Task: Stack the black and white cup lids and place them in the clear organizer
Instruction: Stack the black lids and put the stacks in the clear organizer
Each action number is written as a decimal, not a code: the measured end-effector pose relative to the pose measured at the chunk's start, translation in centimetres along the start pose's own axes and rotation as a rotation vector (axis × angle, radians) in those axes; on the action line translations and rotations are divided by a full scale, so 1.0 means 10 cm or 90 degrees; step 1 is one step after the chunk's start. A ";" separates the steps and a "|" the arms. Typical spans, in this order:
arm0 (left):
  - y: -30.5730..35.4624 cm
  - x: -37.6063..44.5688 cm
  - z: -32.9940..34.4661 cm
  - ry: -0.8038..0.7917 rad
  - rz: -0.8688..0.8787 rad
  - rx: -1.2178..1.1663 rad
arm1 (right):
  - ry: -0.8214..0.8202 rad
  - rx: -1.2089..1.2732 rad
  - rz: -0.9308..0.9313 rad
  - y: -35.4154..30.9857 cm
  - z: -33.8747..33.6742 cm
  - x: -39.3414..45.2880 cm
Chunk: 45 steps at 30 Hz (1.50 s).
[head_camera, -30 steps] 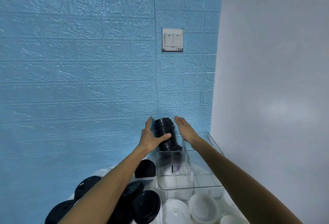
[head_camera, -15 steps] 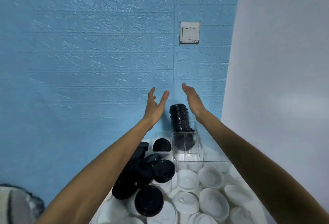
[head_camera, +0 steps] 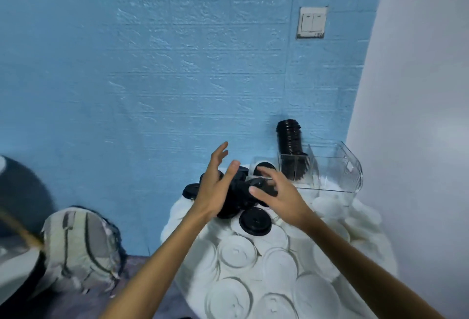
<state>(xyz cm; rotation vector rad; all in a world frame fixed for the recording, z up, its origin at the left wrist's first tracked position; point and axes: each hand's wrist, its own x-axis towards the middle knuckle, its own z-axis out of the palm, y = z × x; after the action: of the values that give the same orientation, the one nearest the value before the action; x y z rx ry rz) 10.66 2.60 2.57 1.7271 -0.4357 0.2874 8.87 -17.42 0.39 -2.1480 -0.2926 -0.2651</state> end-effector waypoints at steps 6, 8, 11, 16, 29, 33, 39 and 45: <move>-0.34 -0.53 -0.19 0.022 -0.040 0.002 | -0.068 -0.297 0.023 0.18 0.24 -0.22; -0.41 -0.62 -0.21 0.021 -0.049 0.015 | -0.078 -0.329 0.022 0.22 0.28 -0.24; -0.49 -0.71 -0.19 0.024 -0.050 0.033 | -0.086 -0.314 0.034 0.29 0.32 -0.23; -0.56 -0.78 -0.14 0.023 -0.052 0.055 | -0.071 -0.229 0.015 0.33 0.32 -0.23; -0.17 -0.89 0.06 -0.058 -0.123 -0.167 | -0.024 -0.044 -0.144 -0.26 0.11 -0.48; -0.09 -0.95 0.09 -0.096 -0.139 -0.294 | -0.040 0.001 -0.173 -0.37 0.12 -0.55; -0.14 -1.06 0.10 -0.046 -0.145 -0.383 | -0.113 0.059 -0.143 -0.33 0.13 -0.60; -0.33 -1.08 0.11 0.089 -0.189 -0.441 | -0.125 0.002 -0.089 -0.04 0.06 -0.24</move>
<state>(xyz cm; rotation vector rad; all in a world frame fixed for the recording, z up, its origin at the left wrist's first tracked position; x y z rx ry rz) 2.39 3.47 -5.11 1.0627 -0.1399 0.0278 6.56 -16.99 -0.31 -2.1570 -0.5576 -0.1329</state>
